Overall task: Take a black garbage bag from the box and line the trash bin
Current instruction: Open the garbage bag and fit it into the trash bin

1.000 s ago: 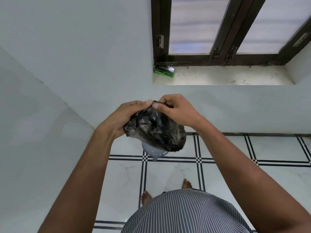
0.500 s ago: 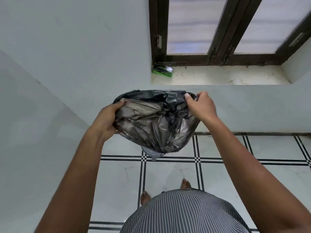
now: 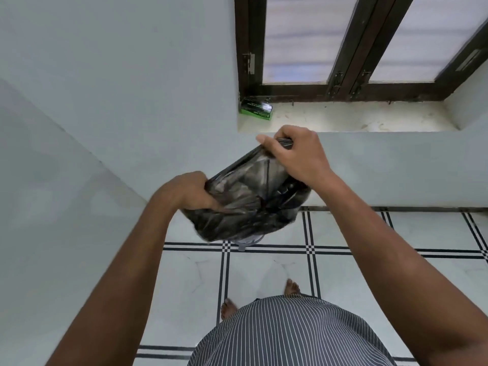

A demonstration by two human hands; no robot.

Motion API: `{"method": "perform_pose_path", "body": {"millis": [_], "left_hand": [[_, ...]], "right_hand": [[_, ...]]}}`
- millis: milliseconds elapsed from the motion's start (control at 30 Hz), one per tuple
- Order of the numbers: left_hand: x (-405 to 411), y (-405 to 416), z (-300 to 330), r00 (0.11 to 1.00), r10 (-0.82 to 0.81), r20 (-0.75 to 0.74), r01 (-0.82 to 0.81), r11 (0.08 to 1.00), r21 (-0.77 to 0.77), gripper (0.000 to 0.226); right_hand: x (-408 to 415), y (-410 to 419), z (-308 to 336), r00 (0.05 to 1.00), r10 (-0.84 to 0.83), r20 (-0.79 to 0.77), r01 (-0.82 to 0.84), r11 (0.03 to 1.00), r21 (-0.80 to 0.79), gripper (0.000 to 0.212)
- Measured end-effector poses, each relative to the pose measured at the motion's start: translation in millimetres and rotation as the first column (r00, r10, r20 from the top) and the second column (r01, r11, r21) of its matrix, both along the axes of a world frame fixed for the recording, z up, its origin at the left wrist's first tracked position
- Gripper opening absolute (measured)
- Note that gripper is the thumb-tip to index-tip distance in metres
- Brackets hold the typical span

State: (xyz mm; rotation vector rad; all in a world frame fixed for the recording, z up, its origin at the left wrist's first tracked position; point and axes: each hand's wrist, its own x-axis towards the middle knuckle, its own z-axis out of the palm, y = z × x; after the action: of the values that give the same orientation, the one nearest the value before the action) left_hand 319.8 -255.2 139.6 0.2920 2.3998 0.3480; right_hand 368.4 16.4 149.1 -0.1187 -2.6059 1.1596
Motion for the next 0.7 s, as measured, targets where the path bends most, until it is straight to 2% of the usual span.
{"method": "perform_pose_path", "body": {"millis": [33, 67, 100, 133, 200, 233, 267, 300, 333, 367, 400, 433, 467, 500, 533, 567, 600, 633, 667, 700], "left_hand": [[-3.0, -7.4, -9.5, 0.996, 0.007, -0.087, -0.018, 0.991, -0.132, 0.036], [-5.2, -13.9, -17.1, 0.987, 0.059, -0.151, -0.083, 0.984, -0.157, 0.029], [-7.6, -19.5, -23.2, 0.977, 0.138, -0.165, -0.156, 0.983, -0.101, 0.024], [-9.9, -23.6, -26.9, 0.968, 0.228, -0.105, -0.228, 0.974, 0.006, 0.023], [-9.0, -24.0, -21.2, 0.939, 0.294, 0.179, -0.325, 0.927, 0.184, 0.023], [-7.2, -21.8, -14.8, 0.91, 0.259, 0.324, -0.339, 0.914, 0.222, 0.026], [-7.9, -19.5, -7.3, 0.887, 0.208, 0.412, -0.328, 0.912, 0.247, 0.029], [-12.9, -16.6, -1.0, 0.896, 0.177, 0.406, -0.299, 0.918, 0.261, 0.03], [-19.8, -12.6, 5.9, 0.927, 0.176, 0.331, -0.275, 0.919, 0.281, 0.03], [-26.3, -7.0, 13.0, 0.958, 0.215, 0.192, -0.269, 0.906, 0.328, 0.028], [-30.2, 0.6, 20.7, 0.95, 0.313, 0.003, -0.285, 0.863, 0.417, 0.024], [-31.4, 8.8, 26.8, 0.857, 0.456, -0.239, -0.275, 0.798, 0.535, 0.022], [-27.6, 16.3, 33.0, 0.644, 0.61, -0.462, -0.22, 0.726, 0.651, 0.025], [-19.8, 22.7, 37.6, 0.395, 0.721, -0.57, -0.133, 0.658, 0.741, 0.035], [-11.7, 26.2, 37.6, 0.226, 0.761, -0.608, -0.051, 0.633, 0.773, 0.044], [-4.7, 28.0, 28.3, 0.175, 0.741, -0.649, -0.02, 0.661, 0.75, 0.049], [0.5, 26.6, 9.7, 0.249, 0.656, -0.713, -0.047, 0.743, 0.667, 0.051], [1.8, 20.6, -14.9, 0.418, 0.495, -0.762, -0.101, 0.859, 0.502, 0.052], [-0.8, 10.9, -41.2, 0.633, 0.288, -0.719, -0.137, 0.955, 0.262, 0.05], [-5.0, 0.8, -65.7, 0.835, 0.117, -0.538, -0.133, 0.991, 0.01, 0.044]], "right_hand": [[0.5, 9.1, -0.5, 0.999, -0.022, 0.046, 0.021, 0.999, 0.026, 0.05], [1.4, 17.8, 1.3, 0.989, -0.005, 0.147, 0.004, 1.0, 0.009, 0.051], [2.2, 26.2, 4.0, 0.951, 0.047, 0.307, -0.037, 0.999, -0.036, 0.053], [2.3, 35.1, 5.7, 0.862, 0.113, 0.494, -0.109, 0.993, -0.037, 0.053], [1.5, 46.8, 6.1, 0.617, 0.13, 0.777, -0.321, 0.942, 0.097, 0.039], [0.1, 48.9, 3.6, 0.546, 0.092, 0.833, -0.395, 0.905, 0.158, 0.028], [-1.0, 46.1, 2.4, 0.559, 0.077, 0.825, -0.403, 0.895, 0.19, 0.019], [-4.4, 41.7, 1.0, 0.644, 0.094, 0.76, -0.345, 0.922, 0.179, 0.017], [-8.4, 36.2, 0.2, 0.771, 0.117, 0.625, -0.239, 0.964, 0.114, 0.019], [-10.7, 28.4, 1.9, 0.898, 0.102, 0.429, -0.113, 0.994, 0.0, 0.021], [-10.6, 18.6, 6.7, 0.984, 0.032, 0.175, -0.01, 0.992, -0.124, 0.019], [-9.3, 8.6, 12.7, 0.992, -0.069, -0.104, 0.045, 0.975, -0.216, 0.014], [-6.9, -0.3, 17.0, 0.93, -0.153, -0.334, 0.072, 0.967, -0.243, 0.011], [-3.4, -7.5, 17.0, 0.852, -0.191, -0.488, 0.094, 0.972, -0.216, 0.014], [1.2, -13.7, 13.3, 0.802, -0.192, -0.565, 0.121, 0.98, -0.16, 0.018], [3.7, -16.1, -0.8, 0.806, -0.178, -0.565, 0.162, 0.984, -0.079, 0.021], [5.7, -15.1, -17.5, 0.871, -0.15, -0.467, 0.188, 0.982, 0.035, 0.022], [5.5, -7.7, -39.8, 0.964, -0.103, -0.244, 0.151, 0.971, 0.184, 0.023], [6.1, 0.1, -59.7, 0.993, -0.046, 0.107, 0.01, 0.951, 0.31, 0.023], [7.5, 5.6, -74.4, 0.891, -0.011, 0.453, -0.177, 0.912, 0.37, 0.024]]}}
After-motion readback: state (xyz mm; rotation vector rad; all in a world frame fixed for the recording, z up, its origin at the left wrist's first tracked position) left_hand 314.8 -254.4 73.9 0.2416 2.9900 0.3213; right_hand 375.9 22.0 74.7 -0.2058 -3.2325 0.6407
